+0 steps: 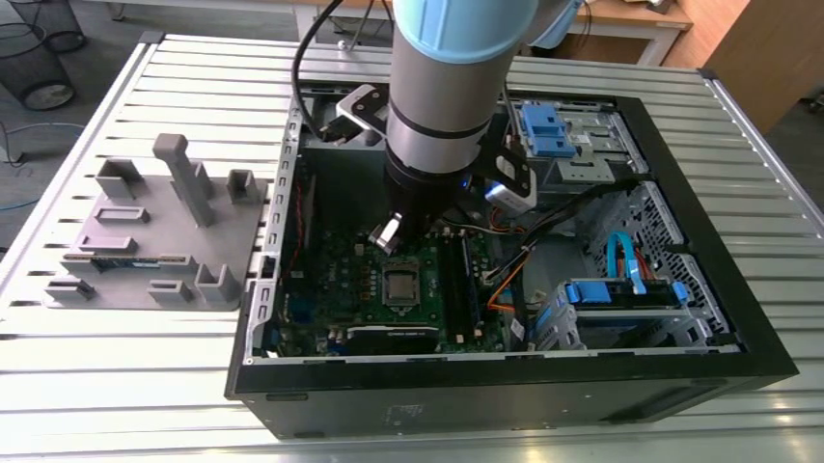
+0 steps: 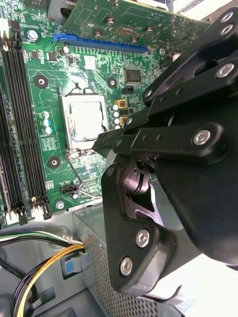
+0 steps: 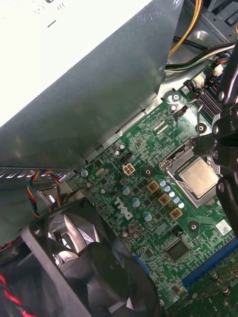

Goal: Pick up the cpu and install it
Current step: 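Close the cpu cover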

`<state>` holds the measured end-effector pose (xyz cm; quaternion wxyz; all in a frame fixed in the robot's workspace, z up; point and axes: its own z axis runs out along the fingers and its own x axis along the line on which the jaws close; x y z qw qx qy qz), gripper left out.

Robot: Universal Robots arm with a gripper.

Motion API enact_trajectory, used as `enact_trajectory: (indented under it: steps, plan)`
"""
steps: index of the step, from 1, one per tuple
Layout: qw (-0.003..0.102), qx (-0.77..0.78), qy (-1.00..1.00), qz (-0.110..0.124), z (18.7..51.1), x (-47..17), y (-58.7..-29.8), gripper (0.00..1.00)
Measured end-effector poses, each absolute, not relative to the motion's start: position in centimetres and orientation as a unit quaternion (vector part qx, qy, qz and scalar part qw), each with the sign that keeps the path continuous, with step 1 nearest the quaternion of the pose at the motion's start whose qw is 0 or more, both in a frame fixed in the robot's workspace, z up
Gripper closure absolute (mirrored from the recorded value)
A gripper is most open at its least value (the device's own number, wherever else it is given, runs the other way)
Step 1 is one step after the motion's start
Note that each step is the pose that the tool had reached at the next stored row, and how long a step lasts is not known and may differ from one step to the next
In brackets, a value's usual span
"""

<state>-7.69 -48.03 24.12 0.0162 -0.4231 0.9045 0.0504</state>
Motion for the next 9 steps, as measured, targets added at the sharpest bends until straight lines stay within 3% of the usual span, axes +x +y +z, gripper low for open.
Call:
enact_trajectory:
  steps: [9]
  plan:
    - [0.016,-0.423,0.905,0.05,24.04,-7.78,-48.03,0.89]
